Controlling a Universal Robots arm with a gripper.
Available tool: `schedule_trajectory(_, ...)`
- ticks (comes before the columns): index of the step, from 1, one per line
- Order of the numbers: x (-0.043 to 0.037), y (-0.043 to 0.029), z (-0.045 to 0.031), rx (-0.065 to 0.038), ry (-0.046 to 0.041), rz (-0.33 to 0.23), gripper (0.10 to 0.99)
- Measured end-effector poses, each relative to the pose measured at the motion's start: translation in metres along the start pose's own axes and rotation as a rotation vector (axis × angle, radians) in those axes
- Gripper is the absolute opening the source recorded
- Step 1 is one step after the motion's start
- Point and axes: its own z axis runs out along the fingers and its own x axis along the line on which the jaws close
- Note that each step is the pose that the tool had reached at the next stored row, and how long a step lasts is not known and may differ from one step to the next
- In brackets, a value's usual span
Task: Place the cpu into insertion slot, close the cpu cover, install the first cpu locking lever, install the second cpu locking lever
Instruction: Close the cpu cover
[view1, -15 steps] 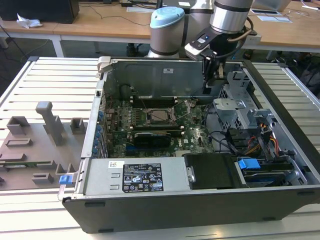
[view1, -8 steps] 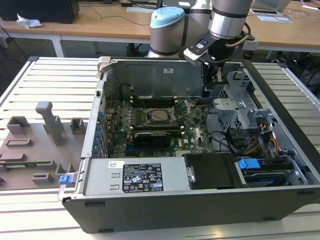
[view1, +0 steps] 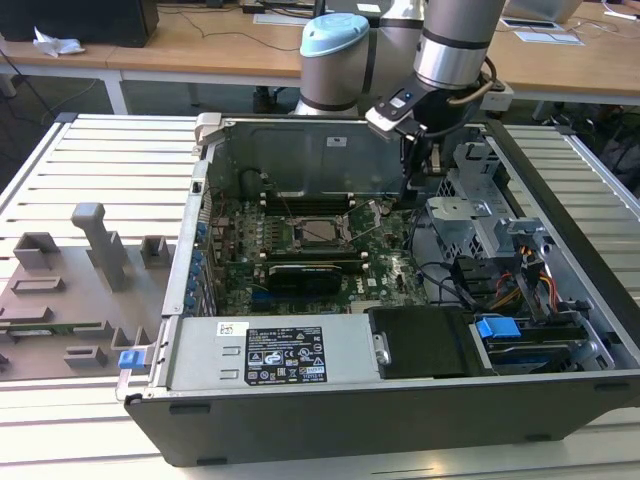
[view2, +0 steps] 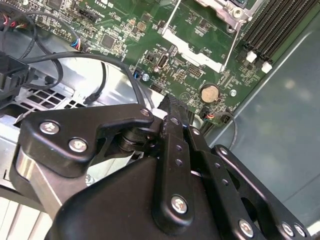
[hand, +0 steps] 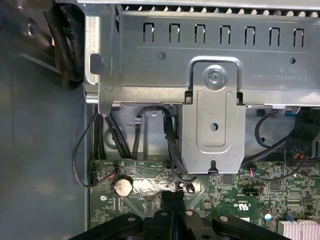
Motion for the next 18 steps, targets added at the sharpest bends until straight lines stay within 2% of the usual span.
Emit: schedule_trajectory(18, 0.0008, 0.0004, 0.0188, 0.000, 0.0001, 0.000, 0.106)
